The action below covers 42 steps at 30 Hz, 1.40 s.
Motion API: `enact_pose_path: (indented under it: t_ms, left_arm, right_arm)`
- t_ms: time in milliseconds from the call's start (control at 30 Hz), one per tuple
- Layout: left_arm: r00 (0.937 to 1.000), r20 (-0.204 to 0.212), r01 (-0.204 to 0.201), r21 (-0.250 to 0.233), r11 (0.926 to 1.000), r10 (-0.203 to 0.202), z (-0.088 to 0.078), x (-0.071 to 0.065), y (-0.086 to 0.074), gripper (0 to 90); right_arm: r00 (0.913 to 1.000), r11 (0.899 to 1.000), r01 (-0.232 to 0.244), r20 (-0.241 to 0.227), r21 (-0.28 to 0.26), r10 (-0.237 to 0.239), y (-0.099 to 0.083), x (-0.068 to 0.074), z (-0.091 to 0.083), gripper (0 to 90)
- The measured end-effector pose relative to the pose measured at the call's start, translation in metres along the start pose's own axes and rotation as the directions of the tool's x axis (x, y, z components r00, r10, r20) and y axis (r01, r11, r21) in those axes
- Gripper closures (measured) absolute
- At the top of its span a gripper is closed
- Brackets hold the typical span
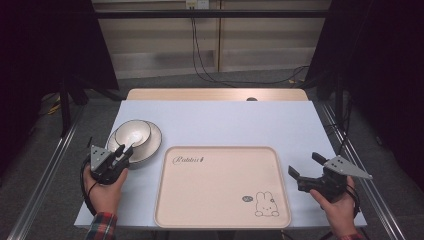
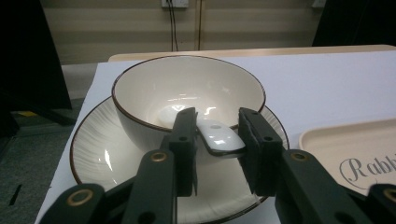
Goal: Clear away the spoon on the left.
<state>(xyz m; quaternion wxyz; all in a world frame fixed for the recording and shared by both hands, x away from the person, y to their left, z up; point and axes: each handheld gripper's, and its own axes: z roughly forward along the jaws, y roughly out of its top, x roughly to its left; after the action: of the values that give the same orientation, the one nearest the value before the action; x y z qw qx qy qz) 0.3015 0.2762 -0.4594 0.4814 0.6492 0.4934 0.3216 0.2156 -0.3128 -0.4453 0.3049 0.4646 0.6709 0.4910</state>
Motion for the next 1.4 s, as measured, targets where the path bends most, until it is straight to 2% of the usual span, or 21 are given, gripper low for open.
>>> enact_pose_path:
  t_ms: [67, 233, 267, 367, 467, 600, 833, 933, 967, 1133, 1400]
  left_arm:
    - [1.0, 0.009, 0.002, 0.0, 1.0, -0.002, -0.001, 0.001, 0.0, 71.7]
    - [0.9997, 0.003, 0.024, -0.007, 0.9997, -0.024, -0.002, 0.003, 0.0, 74.7]
    - [0.9997, 0.009, 0.024, -0.005, 0.9997, -0.024, -0.003, 0.004, 0.0, 74.7]
    - [0.9991, 0.009, 0.042, -0.007, 0.9991, -0.042, -0.003, 0.004, 0.001, 75.2]
    - [0.9987, 0.021, 0.048, -0.014, 0.9988, -0.047, -0.003, 0.005, 0.002, 75.8]
    - [0.9984, 0.018, 0.054, -0.024, 0.9983, -0.054, -0.003, 0.005, 0.004, 76.3]
    - [0.9993, 0.013, 0.034, -0.03, 0.999, -0.034, -0.002, 0.002, 0.007, 78.3]
    - [0.9988, 0.023, 0.044, -0.023, 0.9988, -0.043, -0.003, 0.003, 0.007, 80.9]
    - [0.9988, 0.02, 0.046, -0.029, 0.9985, -0.046, -0.003, 0.003, 0.007, 85.1]
    - [0.9981, 0.028, 0.057, -0.044, 0.9974, -0.056, -0.002, 0.004, 0.008, 85.0]
    - [0.9989, 0.03, 0.039, -0.074, 0.9965, -0.037, -0.004, 0.004, 0.016, 84.9]
  right_arm:
    - [1.0, 1.0, 0.003, -0.001, 0.0, -0.003, 0.0, 0.0, 0.0, 2.6]
    - [1.0, 1.0, -0.001, 0.007, 0.0, 0.001, 0.0, 0.001, 0.001, 2.7]
    - [1.0, 1.0, -0.002, -0.004, 0.003, 0.002, 0.0, 0.0, 0.0, 2.7]
    - [1.0, 1.0, -0.005, 0.002, 0.0, 0.005, 0.0, 0.0, 0.001, 2.7]
    - [0.9999, 1.0, -0.011, 0.0, 0.004, 0.011, 0.0, -0.001, 0.0, 2.7]
    - [1.0, 1.0, -0.01, 0.001, 0.002, 0.01, 0.0, -0.001, 0.0, 2.7]
    - [0.9999, 1.0, -0.01, 0.003, 0.002, 0.01, -0.001, -0.002, 0.0, 2.8]
    - [0.9999, 1.0, -0.011, -0.002, 0.007, 0.011, -0.001, -0.002, 0.0, 3.0]
    - [0.9999, 1.0, -0.011, -0.004, 0.006, 0.011, -0.001, -0.002, 0.0, 3.0]
    - [1.0, 1.0, -0.008, -0.001, 0.006, 0.008, -0.001, -0.002, 0.0, 3.0]
    - [0.9999, 1.0, -0.012, -0.005, 0.004, 0.012, -0.001, -0.002, 0.0, 3.0]
